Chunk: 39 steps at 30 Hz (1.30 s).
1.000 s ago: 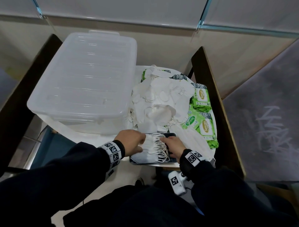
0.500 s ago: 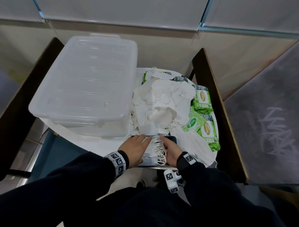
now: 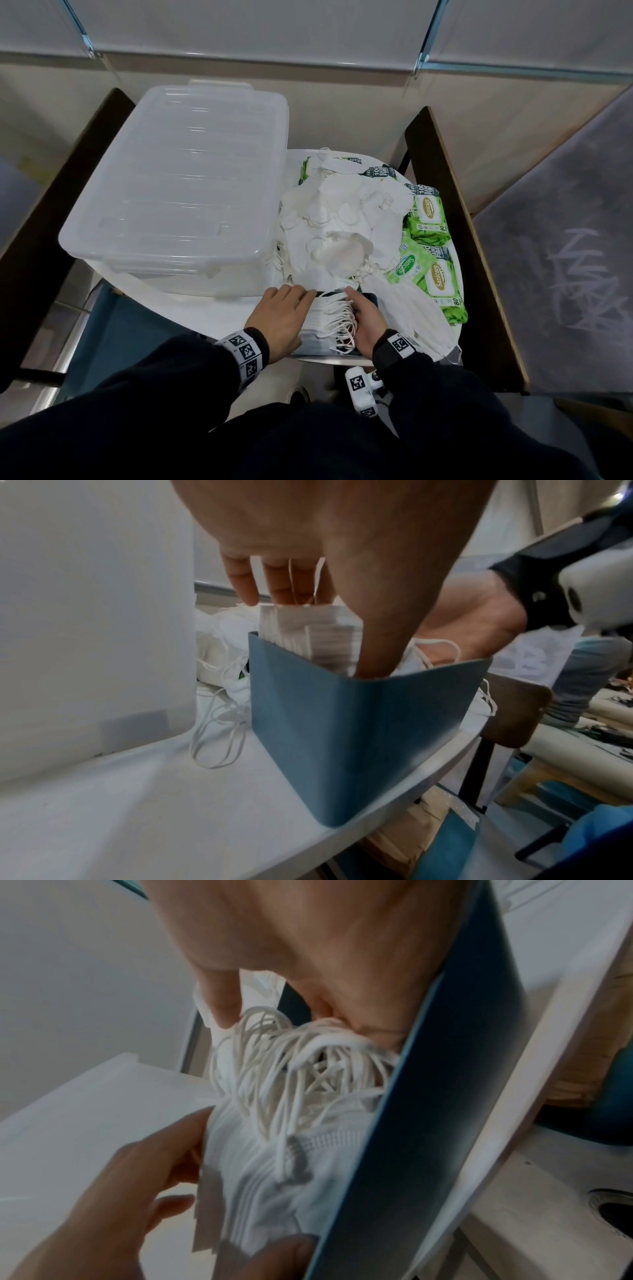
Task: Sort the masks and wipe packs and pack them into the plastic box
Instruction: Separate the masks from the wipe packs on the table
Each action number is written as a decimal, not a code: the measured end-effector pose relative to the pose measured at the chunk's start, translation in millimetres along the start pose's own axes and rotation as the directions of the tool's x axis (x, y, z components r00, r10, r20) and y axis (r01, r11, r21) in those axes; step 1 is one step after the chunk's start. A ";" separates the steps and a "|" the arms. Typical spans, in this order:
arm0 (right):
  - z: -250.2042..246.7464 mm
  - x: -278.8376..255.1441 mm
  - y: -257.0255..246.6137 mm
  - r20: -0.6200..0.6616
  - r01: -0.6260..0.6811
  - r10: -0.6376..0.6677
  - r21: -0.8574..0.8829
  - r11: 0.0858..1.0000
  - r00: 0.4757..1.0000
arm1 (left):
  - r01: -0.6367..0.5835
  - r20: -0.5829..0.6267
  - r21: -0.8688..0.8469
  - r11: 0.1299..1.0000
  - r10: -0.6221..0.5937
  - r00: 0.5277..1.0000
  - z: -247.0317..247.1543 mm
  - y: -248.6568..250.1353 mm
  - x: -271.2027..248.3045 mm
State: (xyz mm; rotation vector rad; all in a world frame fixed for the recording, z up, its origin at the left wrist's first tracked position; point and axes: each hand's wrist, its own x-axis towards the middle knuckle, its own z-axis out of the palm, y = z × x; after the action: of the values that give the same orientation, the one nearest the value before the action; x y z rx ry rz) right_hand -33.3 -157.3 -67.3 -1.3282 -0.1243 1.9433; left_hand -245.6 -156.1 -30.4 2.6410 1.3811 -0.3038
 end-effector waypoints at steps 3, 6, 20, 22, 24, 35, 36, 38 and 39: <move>-1.8 8.4 3.0 -0.058 -0.016 0.013 -0.043 0.999 0.998 | -0.051 -0.009 0.012 0.999 0.051 0.999 7.6 0.7 -0.9; 0.0 11.3 2.2 -0.042 -0.046 0.044 -0.046 0.998 0.998 | -0.052 0.009 0.004 0.999 0.052 0.999 6.3 1.4 2.6; -0.6 6.4 0.5 -0.118 -0.153 0.134 -0.174 0.973 0.984 | -0.132 -0.108 -0.128 0.983 0.119 0.987 27.4 1.4 18.2; -1.5 5.9 -1.2 -0.179 -0.169 0.127 -0.241 0.956 0.976 | -0.111 -0.090 -0.139 0.984 0.099 0.991 25.9 -2.6 24.1; -2.1 5.4 -3.1 -0.193 -0.164 0.118 -0.243 0.956 0.974 | -0.076 -0.040 -0.160 0.984 0.070 0.997 22.6 -6.9 29.5; 9.4 -16.6 -17.2 -0.112 -0.061 0.035 -0.238 0.969 0.993 | -0.200 -0.016 -0.147 0.969 0.200 0.980 17.5 -11.9 21.3; 8.4 -23.7 -24.1 -0.112 -0.070 0.035 -0.325 0.943 0.993 | -0.191 -0.028 -0.193 0.963 0.189 0.982 10.4 -9.5 23.4; 1.9 -38.7 -40.4 -0.125 -0.076 0.018 -0.480 0.874 0.992 | -0.194 -0.119 -0.307 0.932 0.165 0.979 -10.7 -1.7 34.0; -2.2 -46.3 -50.2 -0.129 -0.065 -0.004 -0.524 0.849 0.992 | -0.209 -0.171 -0.358 0.910 0.156 0.973 -22.2 3.6 42.5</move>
State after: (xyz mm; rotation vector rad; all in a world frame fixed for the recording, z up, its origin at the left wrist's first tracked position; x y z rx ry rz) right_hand 2.9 -152.0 -9.6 -1.8109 -0.6196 1.9156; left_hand -216.5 -119.5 -19.1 2.4762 1.0821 0.1572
